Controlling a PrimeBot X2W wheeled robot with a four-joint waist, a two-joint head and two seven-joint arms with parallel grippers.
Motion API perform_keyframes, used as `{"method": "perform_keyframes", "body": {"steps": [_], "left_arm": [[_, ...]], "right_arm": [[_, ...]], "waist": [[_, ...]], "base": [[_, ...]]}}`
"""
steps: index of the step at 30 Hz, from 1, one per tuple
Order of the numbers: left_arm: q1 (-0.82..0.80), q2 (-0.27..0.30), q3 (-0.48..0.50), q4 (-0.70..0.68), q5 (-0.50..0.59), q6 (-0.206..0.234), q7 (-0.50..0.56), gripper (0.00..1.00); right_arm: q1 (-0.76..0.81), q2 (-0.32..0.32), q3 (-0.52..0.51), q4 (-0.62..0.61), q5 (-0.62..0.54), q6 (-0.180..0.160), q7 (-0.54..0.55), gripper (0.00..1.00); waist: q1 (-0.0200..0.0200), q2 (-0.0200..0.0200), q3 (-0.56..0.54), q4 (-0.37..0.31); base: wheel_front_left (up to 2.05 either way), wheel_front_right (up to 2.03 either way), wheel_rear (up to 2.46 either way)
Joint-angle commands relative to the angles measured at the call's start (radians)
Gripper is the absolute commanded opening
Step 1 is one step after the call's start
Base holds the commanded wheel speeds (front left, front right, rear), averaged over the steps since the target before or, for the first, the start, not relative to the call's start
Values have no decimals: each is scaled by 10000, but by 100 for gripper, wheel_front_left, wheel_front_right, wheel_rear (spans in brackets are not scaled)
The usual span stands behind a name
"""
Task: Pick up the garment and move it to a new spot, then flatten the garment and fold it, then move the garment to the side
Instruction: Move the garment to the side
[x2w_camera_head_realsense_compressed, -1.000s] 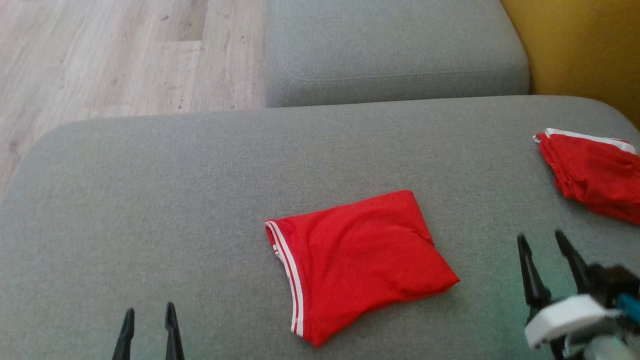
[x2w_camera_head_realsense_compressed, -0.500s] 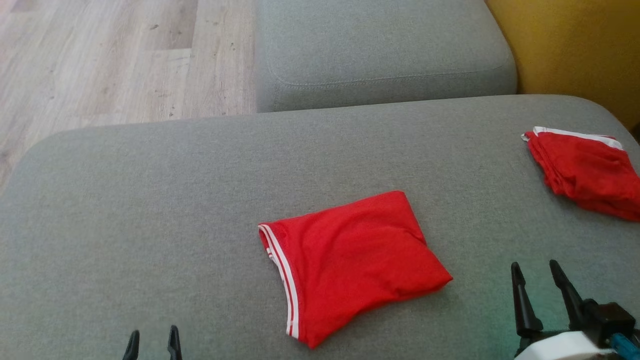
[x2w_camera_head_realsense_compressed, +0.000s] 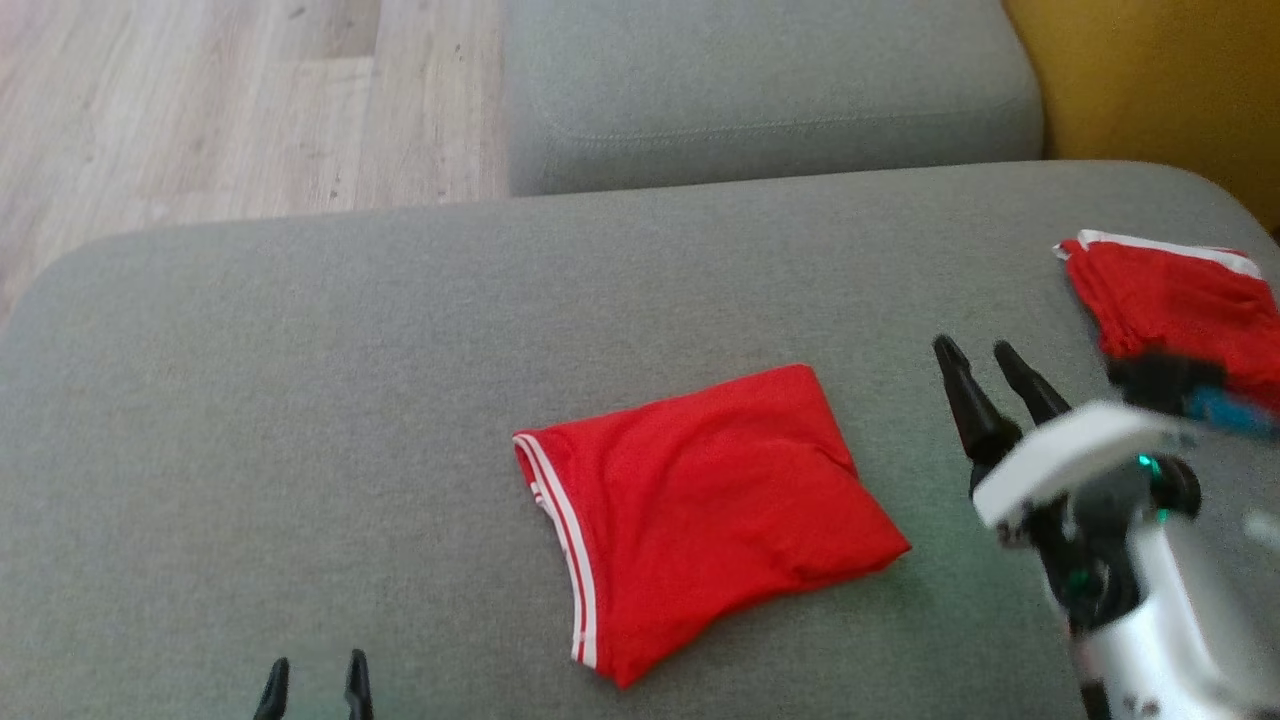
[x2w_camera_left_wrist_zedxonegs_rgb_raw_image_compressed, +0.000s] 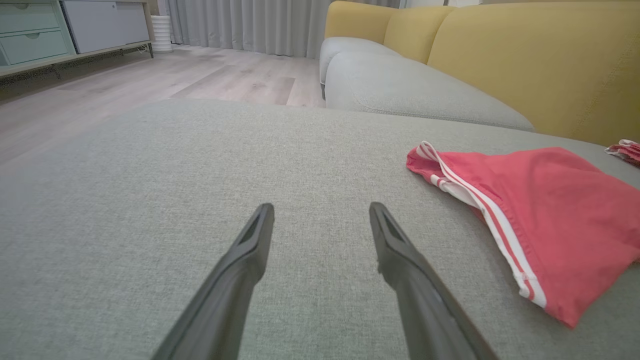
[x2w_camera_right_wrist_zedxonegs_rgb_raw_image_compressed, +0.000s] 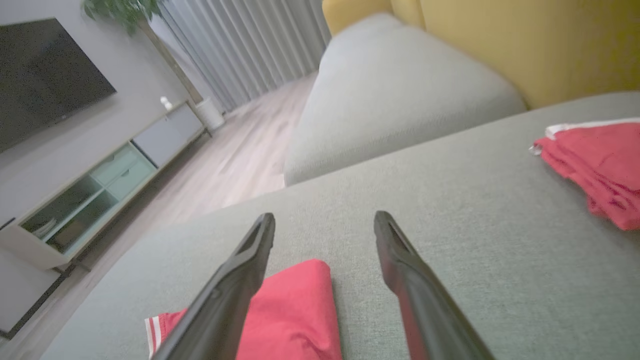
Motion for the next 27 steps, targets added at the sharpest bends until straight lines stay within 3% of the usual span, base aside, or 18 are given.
{"method": "perform_keyframes", "body": {"steps": [1, 4, 8, 16, 19, 20, 21, 27], "left_arm": [[-506, -30, 200, -284, 44, -19, -97, 100], [-651, -30, 16, -217, 43, -16, -97, 100], [-780, -30, -159, -124, 11, 17, -97, 100], [-930, -30, -385, -31, 57, 89, -97, 100], [-1023, -30, -447, -10, 53, 109, -97, 100], [-1050, -30, -481, -2, 60, 105, -97, 100], [-1077, -30, -514, -4, 58, 107, -97, 100], [-1207, -30, -563, -132, -62, 198, -97, 100]], "right_arm": [[-335, -76, 147, -162, 113, 69, 382, 100], [-986, 97, 121, 552, 371, 69, 2208, 100], [-1245, 240, 347, 1505, 299, 69, 3470, 100], [-1639, 410, 36, 3636, -324, 69, 3533, 100], [-1848, 510, -58, 4244, 184, 69, 3645, 100], [-1929, 527, 20, 4357, 310, 69, 3660, 86], [-2011, 539, 29, 4450, 401, 69, 3541, 2], [-2874, 418, 423, 4506, 733, 69, 3011, 0]], "waist": [[-1, 0, 62, 41], [-1, 0, 153, 209], [-1, 0, 257, 557], [-1, 0, 556, 1109], [-1, 0, 638, 1201], [-1, 0, 661, 1209], [-1, 0, 688, 1192], [-1, 0, 947, 568]], "base": [[0, 0, 0], [0, 0, 0], [0, 0, 0], [0, 0, 0], [0, 0, 0], [0, 0, 0], [0, 0, 0], [0, 0, 0]]}}
